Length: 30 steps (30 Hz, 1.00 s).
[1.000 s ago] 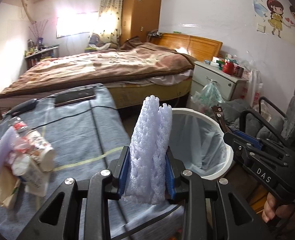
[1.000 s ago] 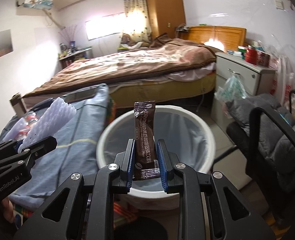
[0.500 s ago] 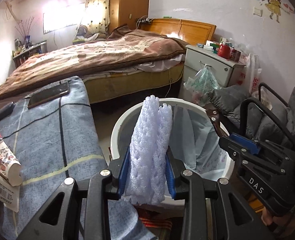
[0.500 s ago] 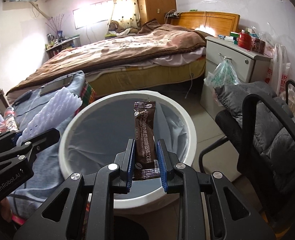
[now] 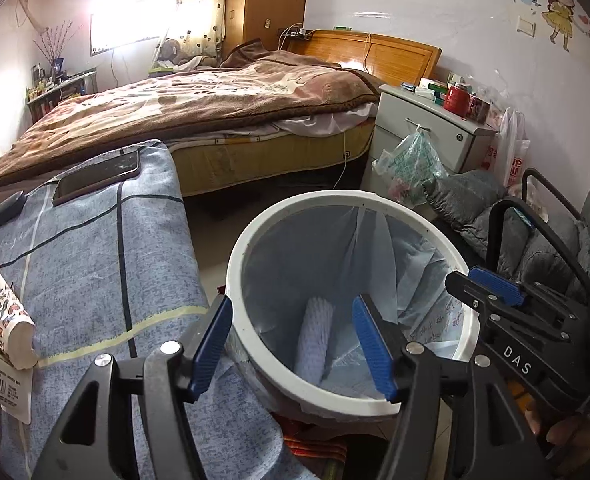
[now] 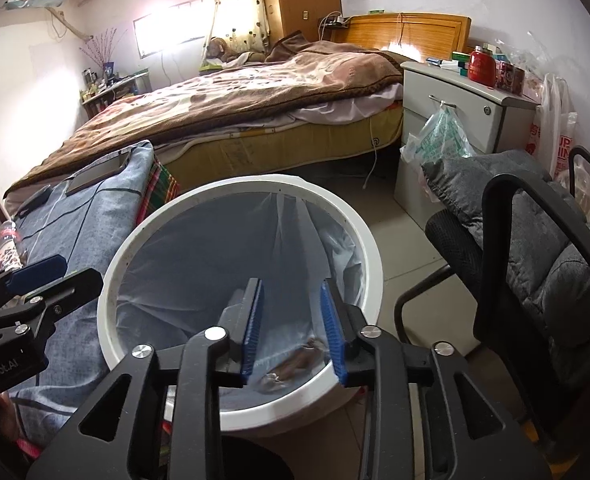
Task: Collect trash
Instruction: 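Carry both items over the wastebasket and open both tools to drop them, then move both tools back to the table toward the remaining trash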
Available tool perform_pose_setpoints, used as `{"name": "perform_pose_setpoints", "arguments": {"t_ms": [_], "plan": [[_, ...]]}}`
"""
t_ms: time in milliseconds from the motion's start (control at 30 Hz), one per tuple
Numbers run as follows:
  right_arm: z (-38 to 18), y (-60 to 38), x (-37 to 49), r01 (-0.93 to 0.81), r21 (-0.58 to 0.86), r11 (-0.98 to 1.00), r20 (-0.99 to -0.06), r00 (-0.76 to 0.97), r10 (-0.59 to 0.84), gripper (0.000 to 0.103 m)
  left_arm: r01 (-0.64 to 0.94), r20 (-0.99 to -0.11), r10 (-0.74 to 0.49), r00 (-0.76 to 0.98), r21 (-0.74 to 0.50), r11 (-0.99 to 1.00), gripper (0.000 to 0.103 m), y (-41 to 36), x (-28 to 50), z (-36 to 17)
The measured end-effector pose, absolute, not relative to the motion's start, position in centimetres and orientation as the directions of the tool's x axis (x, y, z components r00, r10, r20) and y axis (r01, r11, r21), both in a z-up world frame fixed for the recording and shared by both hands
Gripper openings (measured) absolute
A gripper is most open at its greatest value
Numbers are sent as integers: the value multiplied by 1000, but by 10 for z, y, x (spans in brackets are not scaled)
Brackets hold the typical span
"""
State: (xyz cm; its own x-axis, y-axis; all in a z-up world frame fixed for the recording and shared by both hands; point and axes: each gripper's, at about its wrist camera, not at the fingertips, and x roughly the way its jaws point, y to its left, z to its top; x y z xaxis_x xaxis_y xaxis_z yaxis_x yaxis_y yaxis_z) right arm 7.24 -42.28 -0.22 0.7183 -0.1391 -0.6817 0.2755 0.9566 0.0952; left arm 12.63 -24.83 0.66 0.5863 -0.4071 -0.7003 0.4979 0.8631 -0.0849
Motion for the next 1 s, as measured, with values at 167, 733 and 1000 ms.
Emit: {"name": "perform_pose_setpoints", "arguments": {"t_ms": [167, 733, 1000], "plan": [[1, -420, 71, 271, 103, 957, -674, 726, -133, 43, 490, -691, -401, 602, -78, 868, 66, -239, 122, 10], [29, -360, 61, 146, 137, 980, -581, 813, -40, 51, 375, -614, -339, 713, -75, 924, 70, -152, 97, 32], [24, -307, 70, 22, 135, 991, -574, 817, 60, 54, 218, -595, -215, 775, -68, 974, 70, -74, 87, 34]]}}
